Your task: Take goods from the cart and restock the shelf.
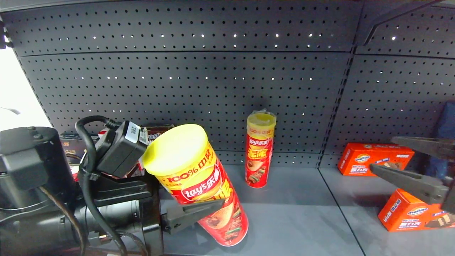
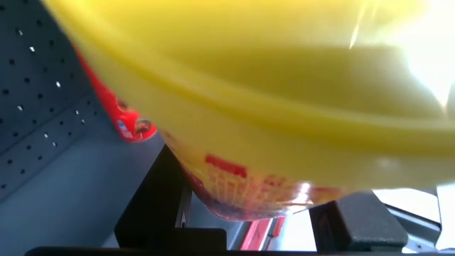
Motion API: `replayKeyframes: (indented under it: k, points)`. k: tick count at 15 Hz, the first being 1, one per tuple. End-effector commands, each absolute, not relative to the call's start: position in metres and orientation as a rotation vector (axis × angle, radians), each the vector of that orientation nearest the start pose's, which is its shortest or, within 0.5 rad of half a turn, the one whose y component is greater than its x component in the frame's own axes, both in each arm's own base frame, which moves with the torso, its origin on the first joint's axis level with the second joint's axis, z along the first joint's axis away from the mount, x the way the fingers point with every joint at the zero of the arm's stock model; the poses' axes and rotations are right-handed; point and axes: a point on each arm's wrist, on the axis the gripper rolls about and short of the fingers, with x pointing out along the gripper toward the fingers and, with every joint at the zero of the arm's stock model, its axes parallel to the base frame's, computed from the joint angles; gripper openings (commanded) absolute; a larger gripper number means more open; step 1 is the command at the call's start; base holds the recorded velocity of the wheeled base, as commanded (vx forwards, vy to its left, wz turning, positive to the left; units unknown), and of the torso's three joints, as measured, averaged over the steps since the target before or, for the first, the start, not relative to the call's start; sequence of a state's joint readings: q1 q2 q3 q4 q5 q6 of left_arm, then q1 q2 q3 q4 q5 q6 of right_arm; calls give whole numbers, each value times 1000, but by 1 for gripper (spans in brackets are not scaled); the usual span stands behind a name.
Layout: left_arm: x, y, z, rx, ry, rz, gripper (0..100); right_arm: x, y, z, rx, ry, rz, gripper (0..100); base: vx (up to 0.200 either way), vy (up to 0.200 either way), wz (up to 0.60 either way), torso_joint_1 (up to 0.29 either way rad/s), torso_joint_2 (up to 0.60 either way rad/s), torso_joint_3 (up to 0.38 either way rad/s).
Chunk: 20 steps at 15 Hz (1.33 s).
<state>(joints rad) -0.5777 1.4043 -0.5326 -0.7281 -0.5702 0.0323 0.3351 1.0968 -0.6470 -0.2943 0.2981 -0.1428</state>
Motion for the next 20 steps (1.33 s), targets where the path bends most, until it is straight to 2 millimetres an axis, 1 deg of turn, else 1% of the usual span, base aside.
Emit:
replayKeyframes:
  k: [1,4,6,8,9,13,16,17,18,20]
  points:
    - [178,-130,197,29,132,-1148,0,196,77,223,-129,188,736,100,0,0,0,0,0,0]
    - [179,-128,194,28,145,-1138,0,226,82,215,-173,199,764,100,0,0,0,0,0,0]
    - [183,-123,194,29,145,-1111,0,252,90,218,-171,181,794,100,0,0,0,0,0,0]
    - [183,-123,193,29,147,-1111,0,265,95,221,-170,160,814,100,0,0,0,0,0,0]
    - [183,-121,193,29,149,-1102,0,284,102,219,-172,151,821,100,0,0,0,0,0,0]
    - [187,-115,191,28,155,-1068,0,314,116,203,-164,126,907,100,0,0,0,0,0,0]
    - [188,-114,191,27,153,-1065,0,329,123,191,-157,69,1018,100,0,0,0,0,0,0]
    - [188,-114,190,27,155,-1065,0,329,123,191,-157,69,1019,100,0,0,0,0,0,0]
    - [192,-116,190,28,154,-1065,0,333,126,185,-155,58,1051,100,0,0,0,0,0,0]
    - [192,-116,190,28,156,-1065,0,334,129,182,-153,66,1063,100,0,0,0,0,0,0]
